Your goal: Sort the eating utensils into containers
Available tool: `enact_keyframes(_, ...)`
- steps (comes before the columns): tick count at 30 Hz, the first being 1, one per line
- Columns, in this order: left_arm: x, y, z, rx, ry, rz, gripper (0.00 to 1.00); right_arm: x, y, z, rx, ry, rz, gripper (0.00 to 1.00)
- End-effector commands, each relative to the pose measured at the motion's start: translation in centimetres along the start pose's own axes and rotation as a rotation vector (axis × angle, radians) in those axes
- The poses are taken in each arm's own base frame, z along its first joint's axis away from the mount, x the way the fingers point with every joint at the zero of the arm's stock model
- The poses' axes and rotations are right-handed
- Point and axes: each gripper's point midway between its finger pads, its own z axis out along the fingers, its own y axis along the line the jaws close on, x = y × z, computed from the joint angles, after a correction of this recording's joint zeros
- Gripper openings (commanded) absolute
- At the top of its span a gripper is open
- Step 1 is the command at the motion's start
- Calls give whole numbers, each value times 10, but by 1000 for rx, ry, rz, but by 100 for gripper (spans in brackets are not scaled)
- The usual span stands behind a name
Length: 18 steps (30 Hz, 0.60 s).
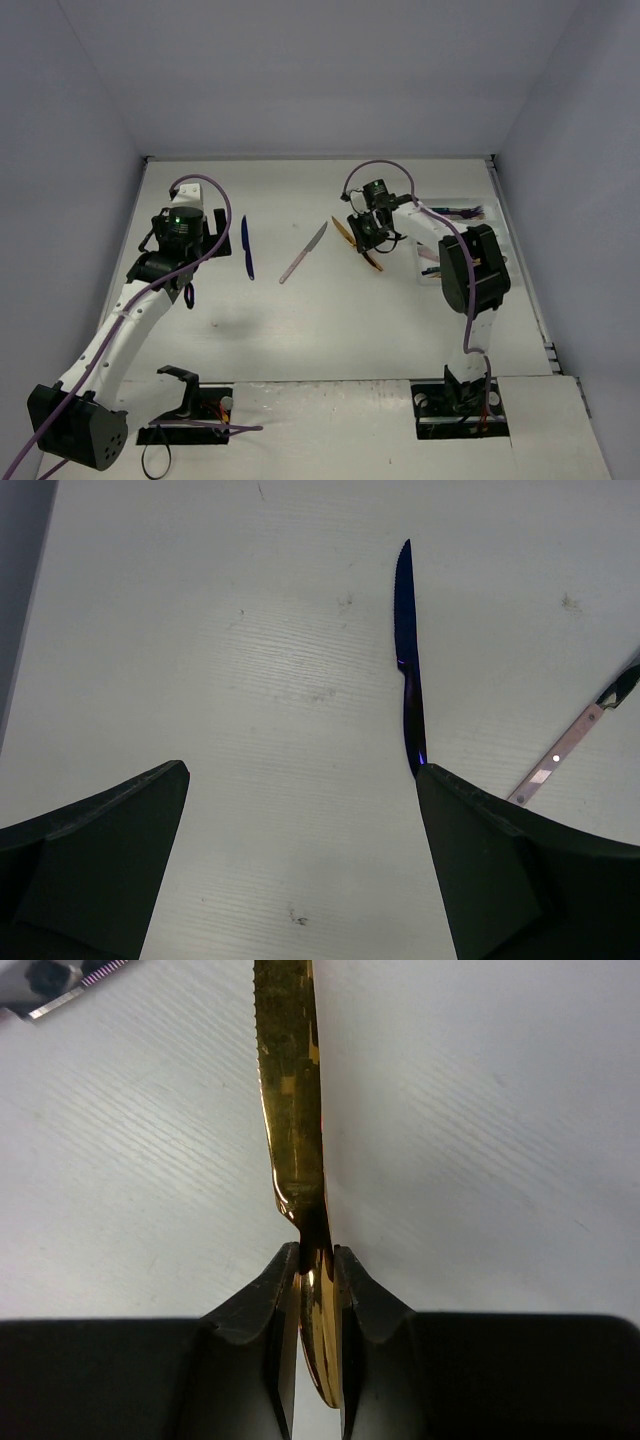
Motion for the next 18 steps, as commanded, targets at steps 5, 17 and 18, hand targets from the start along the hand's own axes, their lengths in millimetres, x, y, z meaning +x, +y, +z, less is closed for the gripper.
enact_keyframes(5, -21, -2, -5, 9, -65, -30, 97, -69, -26, -112, 196, -377, 272, 0)
enact_keyframes(17, -21, -2, -6, 12, -69, -30, 97, -15, -139, -196, 476, -799, 1198, 0)
enact_keyframes(18, -21, -2, -6, 12, -69, -31, 97, -11, -146, -200, 496, -826, 1250, 0)
